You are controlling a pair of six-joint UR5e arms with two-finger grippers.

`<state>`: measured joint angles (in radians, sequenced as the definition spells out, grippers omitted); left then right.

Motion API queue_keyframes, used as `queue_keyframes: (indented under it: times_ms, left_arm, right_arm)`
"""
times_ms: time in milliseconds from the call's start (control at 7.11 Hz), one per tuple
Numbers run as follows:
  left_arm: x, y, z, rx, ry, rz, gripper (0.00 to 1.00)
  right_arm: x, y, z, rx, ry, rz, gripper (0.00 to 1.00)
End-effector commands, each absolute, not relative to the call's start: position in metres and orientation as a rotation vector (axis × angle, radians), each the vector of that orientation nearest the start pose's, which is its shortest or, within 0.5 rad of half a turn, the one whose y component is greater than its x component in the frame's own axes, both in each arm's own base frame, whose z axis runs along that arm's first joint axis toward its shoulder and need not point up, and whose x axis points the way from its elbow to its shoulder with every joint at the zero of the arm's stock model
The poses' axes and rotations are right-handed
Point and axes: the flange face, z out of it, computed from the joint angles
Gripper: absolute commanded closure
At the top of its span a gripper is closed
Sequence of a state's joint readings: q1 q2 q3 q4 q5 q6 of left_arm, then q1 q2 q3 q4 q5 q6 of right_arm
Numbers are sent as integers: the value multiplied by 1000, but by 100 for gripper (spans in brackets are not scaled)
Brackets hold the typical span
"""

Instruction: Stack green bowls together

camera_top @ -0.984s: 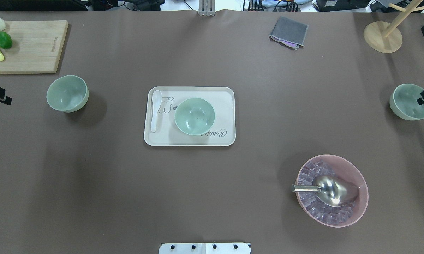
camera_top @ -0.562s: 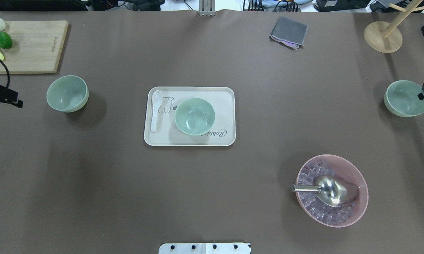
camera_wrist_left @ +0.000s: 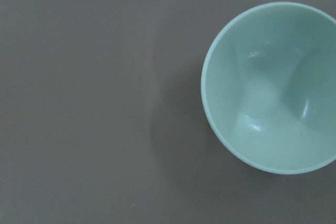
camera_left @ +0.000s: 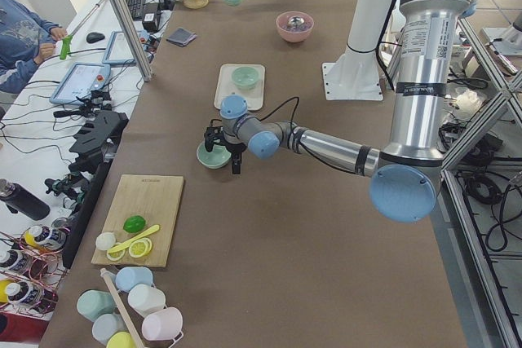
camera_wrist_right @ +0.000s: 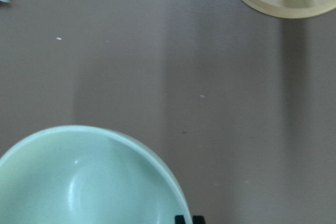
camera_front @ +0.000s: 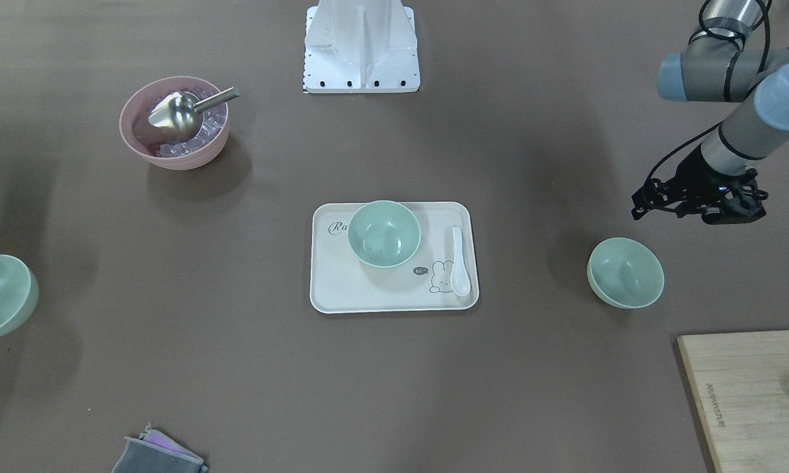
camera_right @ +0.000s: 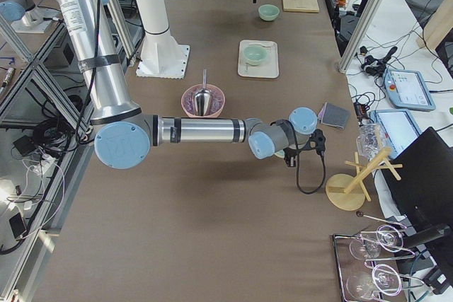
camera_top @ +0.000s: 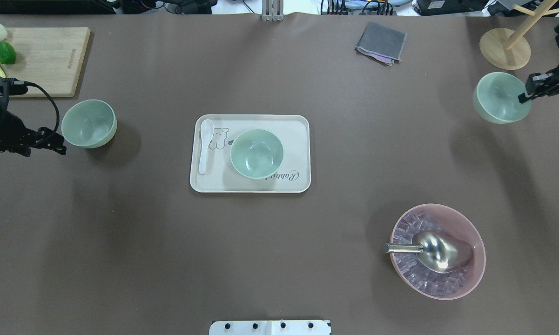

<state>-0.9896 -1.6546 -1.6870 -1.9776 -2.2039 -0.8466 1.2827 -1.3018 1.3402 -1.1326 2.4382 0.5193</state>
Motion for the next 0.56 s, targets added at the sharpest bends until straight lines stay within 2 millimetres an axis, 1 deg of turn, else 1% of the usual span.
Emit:
queue_keyframes:
  times_ms: [0,141,281,422]
  left_arm:
    - [255,-520,514,40,848,-48,12]
    - [259,-527,520,33,842,-51,13]
    - [260,-529,529,23,834,-55,14]
    - [261,-537,527,24,834,-62,15]
  right_arm:
    - [-178,-602,486,41,-1019,90,100]
    - [-203,-598,455,24,-1041,115,100]
    - [-237,-590,422,15,-1048,150,100]
    - [-266,-579,392,10,-1062,171,100]
